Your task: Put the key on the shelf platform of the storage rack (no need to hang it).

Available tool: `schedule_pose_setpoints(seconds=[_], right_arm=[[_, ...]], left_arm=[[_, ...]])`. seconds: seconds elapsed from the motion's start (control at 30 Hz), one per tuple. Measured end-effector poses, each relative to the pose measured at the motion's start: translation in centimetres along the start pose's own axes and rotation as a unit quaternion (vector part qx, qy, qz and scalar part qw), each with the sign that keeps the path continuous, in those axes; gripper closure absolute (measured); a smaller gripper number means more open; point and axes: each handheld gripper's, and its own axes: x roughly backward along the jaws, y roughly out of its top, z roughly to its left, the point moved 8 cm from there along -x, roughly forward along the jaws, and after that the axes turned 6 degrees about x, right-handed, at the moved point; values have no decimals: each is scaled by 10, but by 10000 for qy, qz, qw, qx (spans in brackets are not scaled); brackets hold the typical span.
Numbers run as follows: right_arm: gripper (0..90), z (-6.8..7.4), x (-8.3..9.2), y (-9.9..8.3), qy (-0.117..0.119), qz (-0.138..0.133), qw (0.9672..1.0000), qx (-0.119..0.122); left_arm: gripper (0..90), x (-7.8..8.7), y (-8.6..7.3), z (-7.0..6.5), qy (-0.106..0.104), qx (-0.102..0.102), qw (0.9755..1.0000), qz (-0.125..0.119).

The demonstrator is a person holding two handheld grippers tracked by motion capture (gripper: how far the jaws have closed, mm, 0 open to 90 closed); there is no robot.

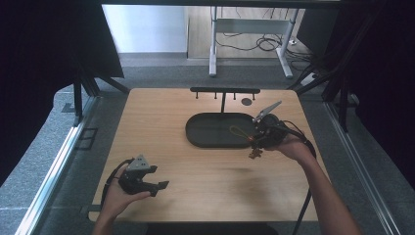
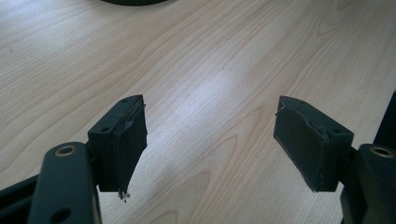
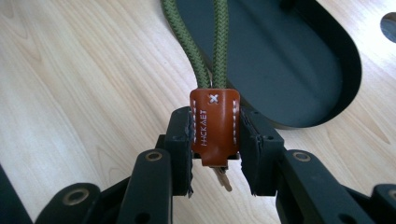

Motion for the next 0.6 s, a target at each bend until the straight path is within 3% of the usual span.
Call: schedule_pose_setpoints(seconds=[0.6], right_arm=[[665, -23, 0, 10, -30, 84, 10000, -36]], left_arm=[[260, 0, 0, 0, -8, 18, 10000, -4]])
